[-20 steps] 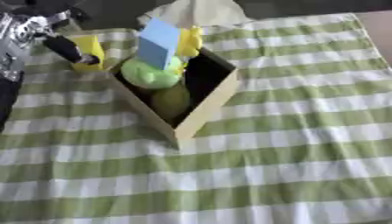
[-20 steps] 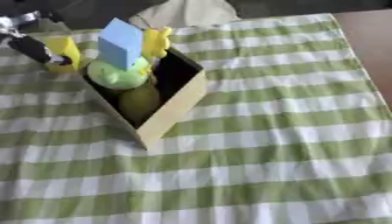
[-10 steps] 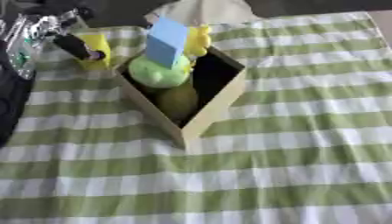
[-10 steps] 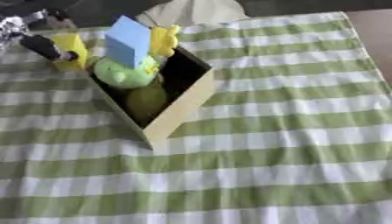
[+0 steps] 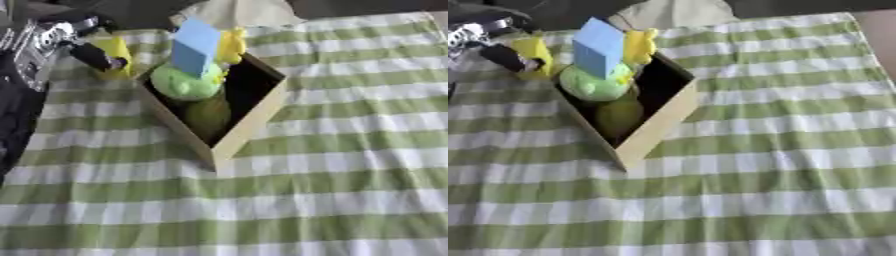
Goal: Pick up objects on the table and place them in the box.
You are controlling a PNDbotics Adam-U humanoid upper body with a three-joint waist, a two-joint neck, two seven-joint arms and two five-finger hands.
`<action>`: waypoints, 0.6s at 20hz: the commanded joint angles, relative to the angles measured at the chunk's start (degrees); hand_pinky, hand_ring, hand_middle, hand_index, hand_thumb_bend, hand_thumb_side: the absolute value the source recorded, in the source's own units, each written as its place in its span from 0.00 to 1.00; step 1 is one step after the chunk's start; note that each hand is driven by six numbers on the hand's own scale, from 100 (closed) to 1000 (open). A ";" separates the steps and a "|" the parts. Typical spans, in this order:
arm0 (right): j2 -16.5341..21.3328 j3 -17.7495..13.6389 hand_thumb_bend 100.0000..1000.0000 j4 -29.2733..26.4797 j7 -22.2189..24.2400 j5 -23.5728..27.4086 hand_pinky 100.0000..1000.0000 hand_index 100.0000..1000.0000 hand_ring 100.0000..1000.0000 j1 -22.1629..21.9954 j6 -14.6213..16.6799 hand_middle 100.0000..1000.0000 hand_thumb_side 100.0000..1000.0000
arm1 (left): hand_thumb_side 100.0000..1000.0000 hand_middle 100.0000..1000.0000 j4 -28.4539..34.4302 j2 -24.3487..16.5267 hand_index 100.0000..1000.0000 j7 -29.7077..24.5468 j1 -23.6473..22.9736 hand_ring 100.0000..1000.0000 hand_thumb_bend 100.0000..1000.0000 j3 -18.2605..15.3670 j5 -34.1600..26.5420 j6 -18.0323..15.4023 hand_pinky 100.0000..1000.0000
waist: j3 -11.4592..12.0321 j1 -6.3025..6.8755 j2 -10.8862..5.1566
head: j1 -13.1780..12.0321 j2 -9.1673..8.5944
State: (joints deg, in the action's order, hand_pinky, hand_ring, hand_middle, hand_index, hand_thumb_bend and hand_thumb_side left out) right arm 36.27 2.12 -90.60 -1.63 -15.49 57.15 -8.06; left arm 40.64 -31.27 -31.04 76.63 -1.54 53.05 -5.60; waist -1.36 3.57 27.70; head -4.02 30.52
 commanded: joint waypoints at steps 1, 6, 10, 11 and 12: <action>2.21 -0.89 0.00 -0.17 -0.50 0.32 0.94 0.78 0.86 0.42 -0.03 0.71 0.43 | 0.18 0.83 1.50 -2.76 0.92 -2.03 1.52 0.99 0.26 0.20 -1.49 -0.21 0.95 | 0.39 0.48 -1.73 | 0.52 0.50; 2.08 -1.03 0.00 0.04 -0.71 0.55 0.94 0.78 0.86 -0.06 -0.10 0.71 0.43 | 0.11 0.84 1.94 -3.10 0.92 -4.40 1.39 1.00 0.28 0.56 -0.91 -0.64 0.96 | 1.02 0.21 -2.42 | 1.24 0.74; 1.86 -1.16 0.00 0.00 -0.86 0.53 0.94 0.78 0.86 -0.25 -0.10 0.71 0.43 | 0.11 0.84 2.21 -3.04 0.93 -5.88 1.27 1.00 0.28 0.66 -1.15 -1.19 0.96 | 1.29 0.00 -2.81 | 1.41 0.65; 1.76 -1.19 0.00 -0.02 -0.89 0.53 0.94 0.78 0.86 -0.28 -0.11 0.71 0.43 | 0.09 0.84 2.23 -3.05 0.93 -6.20 1.20 1.00 0.28 0.71 -1.28 -1.27 0.96 | 1.28 -0.02 -2.86 | 1.40 0.55; 1.66 -1.23 0.00 -0.04 -0.94 0.54 0.94 0.78 0.86 -0.31 -0.13 0.71 0.43 | 0.08 0.84 2.27 -3.04 0.93 -6.45 1.09 1.00 0.27 0.73 -1.40 -1.34 0.96 | 1.22 -0.03 -2.89 | 1.37 0.46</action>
State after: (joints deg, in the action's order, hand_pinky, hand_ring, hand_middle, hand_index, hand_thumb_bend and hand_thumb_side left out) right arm 36.57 1.73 -90.12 -2.32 -15.16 55.95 -8.28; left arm 41.73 -32.30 -37.01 76.64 -0.84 52.00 -6.80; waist -0.21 3.57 27.69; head -2.80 31.26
